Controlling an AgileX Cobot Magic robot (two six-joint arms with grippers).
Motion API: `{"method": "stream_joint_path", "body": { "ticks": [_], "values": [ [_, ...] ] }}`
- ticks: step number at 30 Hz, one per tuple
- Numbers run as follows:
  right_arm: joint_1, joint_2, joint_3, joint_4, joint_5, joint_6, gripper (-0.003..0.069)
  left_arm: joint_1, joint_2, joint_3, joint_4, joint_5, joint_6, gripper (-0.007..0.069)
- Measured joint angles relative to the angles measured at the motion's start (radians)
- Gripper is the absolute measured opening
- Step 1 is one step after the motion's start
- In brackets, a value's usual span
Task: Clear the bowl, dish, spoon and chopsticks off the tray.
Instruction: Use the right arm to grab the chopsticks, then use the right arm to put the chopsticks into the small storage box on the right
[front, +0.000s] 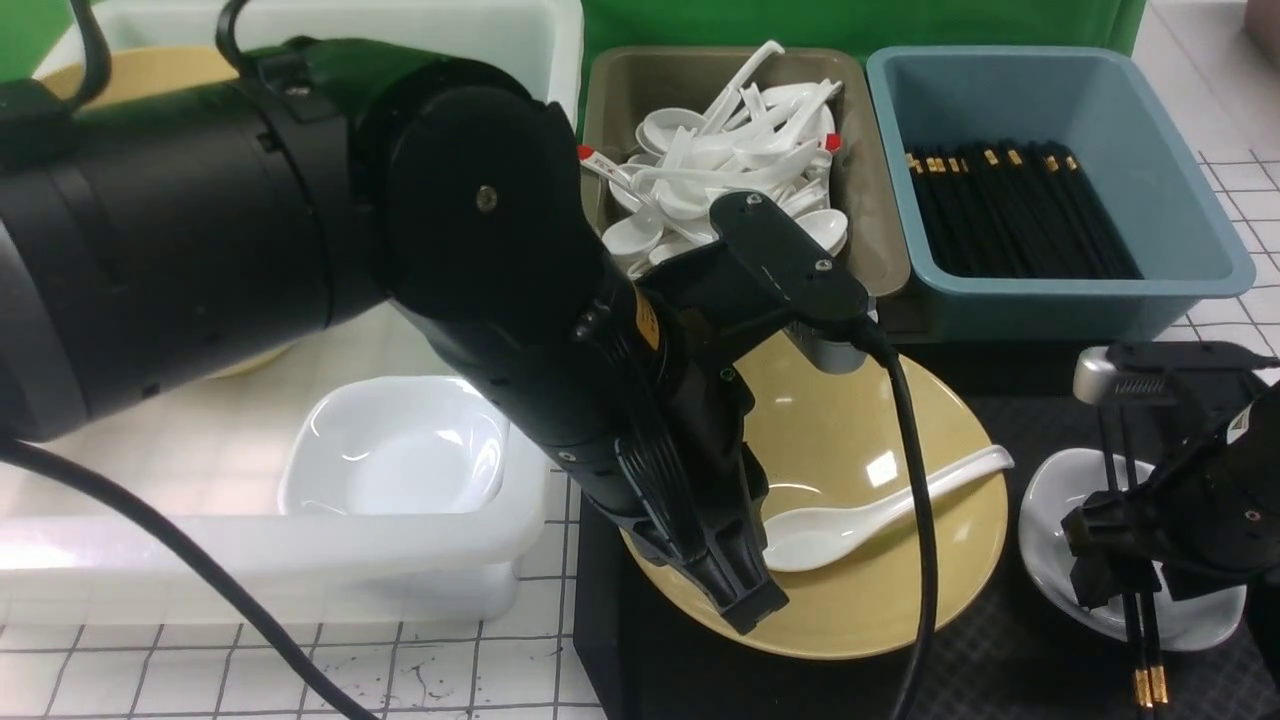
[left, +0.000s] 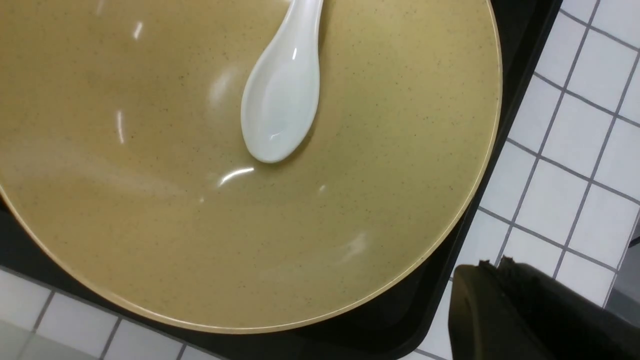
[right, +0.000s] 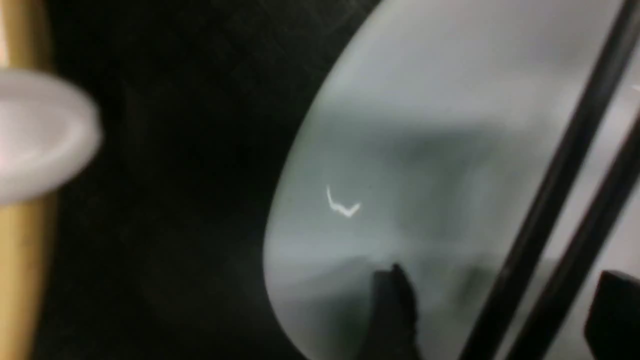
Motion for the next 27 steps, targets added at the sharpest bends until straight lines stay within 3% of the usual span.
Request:
{"method": "stream_joint_path", "body": {
  "ticks": [5,6,8,9,17,24,27],
  "values": [
    [0.000,0.012,0.000,0.001,0.002,0.000,0.0375,0.000,0.000,0.000,0.000,0.000,0.000,-0.0014],
    [0.000,0.007,0.000,0.001,0.016,0.000,0.0295,0.000,0.000,0.000,0.000,0.000,0.000,-0.0014],
    [0.000,0.002,0.000,0.001,0.029,0.000,0.0248,0.000,0.000,0.000,0.000,0.000,0.000,-0.0014],
    [0.000,-0.015,0.000,-0.002,0.053,-0.004,0.0169,0.000,0.000,0.000,0.000,0.000,0.000,-0.0014],
    [0.000,-0.186,-0.011,-0.011,0.162,-0.047,0.0152,0.000,0.000,0.000,0.001,-0.025,0.005,-0.0014],
    [0.000,-0.294,-0.204,-0.053,0.213,-0.051,0.0152,0.002,0.029,-0.018,0.004,-0.195,0.000,-0.0014],
    [0.000,-0.242,-0.370,-0.074,0.160,-0.052,0.0152,0.005,0.096,-0.153,0.049,-0.211,-0.011,-0.0014]
  ]
}}
